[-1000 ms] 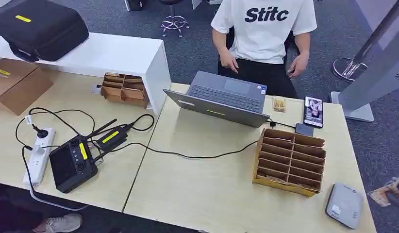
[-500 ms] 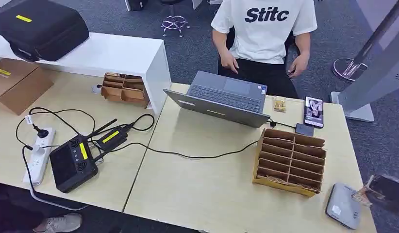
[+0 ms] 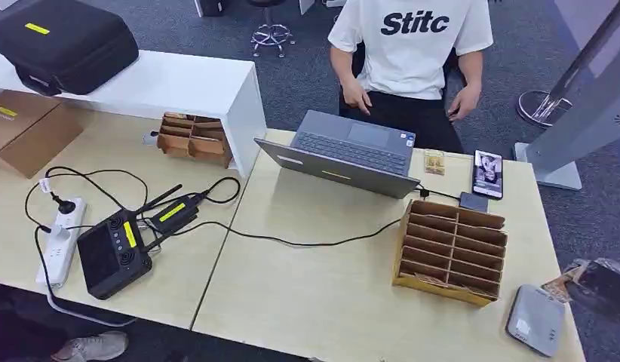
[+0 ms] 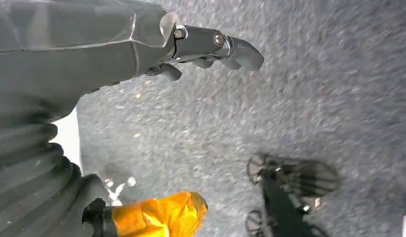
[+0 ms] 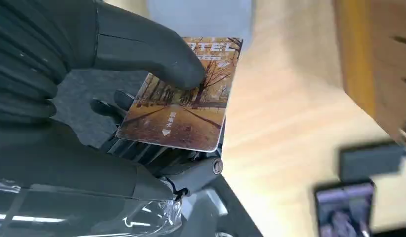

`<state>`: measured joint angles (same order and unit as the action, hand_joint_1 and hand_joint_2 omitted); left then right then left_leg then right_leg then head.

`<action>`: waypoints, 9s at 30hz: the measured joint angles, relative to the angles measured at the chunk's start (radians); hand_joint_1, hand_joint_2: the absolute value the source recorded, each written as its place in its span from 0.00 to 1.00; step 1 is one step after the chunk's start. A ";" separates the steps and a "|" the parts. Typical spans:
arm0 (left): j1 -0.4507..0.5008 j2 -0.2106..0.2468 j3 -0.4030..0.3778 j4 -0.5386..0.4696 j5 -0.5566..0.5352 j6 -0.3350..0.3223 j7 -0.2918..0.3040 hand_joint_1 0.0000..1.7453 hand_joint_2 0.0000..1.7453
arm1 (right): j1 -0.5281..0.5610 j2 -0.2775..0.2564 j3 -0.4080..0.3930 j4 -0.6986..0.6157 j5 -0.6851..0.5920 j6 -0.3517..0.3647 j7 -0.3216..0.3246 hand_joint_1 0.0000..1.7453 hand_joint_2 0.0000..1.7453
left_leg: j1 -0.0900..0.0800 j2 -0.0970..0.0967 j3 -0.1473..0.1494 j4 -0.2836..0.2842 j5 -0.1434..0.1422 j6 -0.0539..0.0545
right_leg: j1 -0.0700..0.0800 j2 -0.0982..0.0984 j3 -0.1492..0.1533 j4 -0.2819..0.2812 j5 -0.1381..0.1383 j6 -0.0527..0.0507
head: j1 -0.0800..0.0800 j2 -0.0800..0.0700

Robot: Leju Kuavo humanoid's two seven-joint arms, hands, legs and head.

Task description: Pass the card to the sensor for recognition and then transmit it.

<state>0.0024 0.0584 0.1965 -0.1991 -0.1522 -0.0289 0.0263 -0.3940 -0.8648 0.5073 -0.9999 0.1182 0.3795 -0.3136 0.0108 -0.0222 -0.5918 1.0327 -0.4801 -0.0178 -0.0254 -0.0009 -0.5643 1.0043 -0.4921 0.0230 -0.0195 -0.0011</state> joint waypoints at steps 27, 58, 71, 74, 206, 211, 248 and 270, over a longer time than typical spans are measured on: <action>-0.101 0.089 -0.020 -0.016 -0.084 -0.093 -0.132 0.00 1.00 | -0.131 0.451 -0.315 -0.450 0.236 -0.289 0.023 1.00 1.00 | 0.001 0.005 0.002 -0.001 0.004 -0.004 | 0.001 0.005 -0.002 0.005 0.001 -0.003 | 0.001 0.000; -0.199 0.058 -0.077 -0.021 -0.228 -0.108 0.152 0.00 1.00 | -0.756 0.878 0.144 0.235 0.370 -0.291 0.196 1.00 1.00 | 0.001 0.004 -0.001 0.000 0.005 -0.005 | 0.001 0.005 -0.005 0.006 0.002 -0.004 | 0.001 0.000; -0.197 0.044 -0.160 -0.021 -0.376 -0.100 0.121 0.00 1.00 | -0.788 0.893 0.168 0.309 0.420 -0.320 0.206 1.00 1.00 | 0.001 0.004 -0.002 0.000 0.004 -0.005 | 0.001 0.005 -0.005 0.006 0.001 -0.005 | 0.001 0.000; -0.176 0.034 -0.227 -0.021 -0.484 -0.100 0.116 0.00 1.00 | -0.806 0.897 0.174 0.333 0.439 -0.332 0.209 1.00 1.00 | 0.001 0.005 -0.002 0.000 0.004 -0.005 | 0.001 0.005 -0.005 0.005 0.001 -0.005 | 0.001 0.000; -0.010 -0.043 -0.061 -0.007 -0.351 0.037 0.017 0.00 1.00 | -0.053 0.269 -0.245 -0.256 0.352 -0.239 0.035 0.00 1.00 | 0.000 0.003 -0.002 0.000 0.001 -0.003 | 0.000 0.003 -0.005 0.002 0.001 -0.003 | 0.001 0.000; -0.010 -0.043 -0.054 -0.006 -0.354 0.037 0.017 0.00 1.00 | -0.055 0.237 -0.226 -0.224 0.348 -0.202 0.029 0.00 1.00 | 0.000 0.002 -0.003 0.000 0.001 -0.003 | 0.001 0.003 -0.005 0.002 0.001 -0.003 | 0.001 0.000; -0.012 -0.048 -0.031 -0.006 -0.375 0.038 0.022 0.00 1.00 | 0.066 0.425 -0.161 -0.133 0.301 -0.354 -0.008 0.00 1.00 | 0.000 0.002 -0.003 0.000 0.001 -0.003 | 0.001 0.002 -0.005 0.002 0.000 -0.002 | 0.001 0.000; -0.012 -0.048 -0.024 -0.006 -0.398 0.037 0.022 0.00 1.00 | 0.056 0.489 -0.219 -0.128 0.346 -0.438 -0.022 0.00 1.00 | 0.001 0.002 -0.003 0.000 0.001 -0.003 | 0.001 0.002 -0.005 0.002 0.000 -0.002 | 0.001 0.000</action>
<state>-0.0096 0.0099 0.1724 -0.2052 -0.5505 0.0084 0.0481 -0.3381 -0.3754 0.2884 -1.1284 0.4642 -0.0583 -0.3361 0.0114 -0.0199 -0.5948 1.0326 -0.4790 -0.0207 -0.0248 0.0016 -0.5688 1.0063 -0.4922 0.0206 -0.0187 -0.0011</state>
